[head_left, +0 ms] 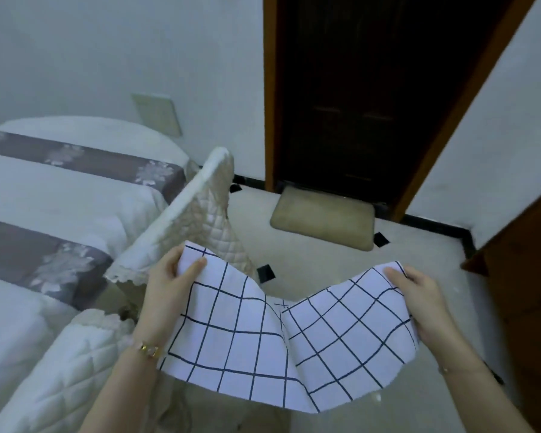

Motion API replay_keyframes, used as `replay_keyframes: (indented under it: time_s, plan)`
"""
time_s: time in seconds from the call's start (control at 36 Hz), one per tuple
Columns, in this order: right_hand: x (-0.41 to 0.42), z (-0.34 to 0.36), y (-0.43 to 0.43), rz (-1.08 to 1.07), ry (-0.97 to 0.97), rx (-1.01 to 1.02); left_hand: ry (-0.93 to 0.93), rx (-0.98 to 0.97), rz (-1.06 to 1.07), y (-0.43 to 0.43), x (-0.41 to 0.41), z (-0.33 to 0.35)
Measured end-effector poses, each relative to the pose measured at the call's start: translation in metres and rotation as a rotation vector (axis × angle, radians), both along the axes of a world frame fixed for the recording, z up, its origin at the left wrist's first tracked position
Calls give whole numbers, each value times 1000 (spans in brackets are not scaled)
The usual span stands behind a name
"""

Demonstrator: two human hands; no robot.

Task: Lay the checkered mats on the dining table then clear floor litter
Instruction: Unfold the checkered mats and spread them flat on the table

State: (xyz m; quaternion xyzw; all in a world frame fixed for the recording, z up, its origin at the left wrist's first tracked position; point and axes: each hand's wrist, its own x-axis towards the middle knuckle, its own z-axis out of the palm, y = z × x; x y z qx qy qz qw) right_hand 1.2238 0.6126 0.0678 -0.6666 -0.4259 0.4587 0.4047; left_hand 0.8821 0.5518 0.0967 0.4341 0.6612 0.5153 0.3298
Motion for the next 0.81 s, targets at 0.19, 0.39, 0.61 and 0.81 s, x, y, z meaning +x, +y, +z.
replay_keyframes:
  time_s: [0.19,0.39,0.61,0.81]
  plan:
    - [-78,59,128,236,-38,220,5,224,186,58,-57,55]
    - [-181,121,233,389,84,438,5,362,386,99,-125,102]
    - [-313,132,320,630,239,439,55,426,695,103,-196,122]
    - [-419,120,374,802,351,371,38,343,871,112,-251,114]
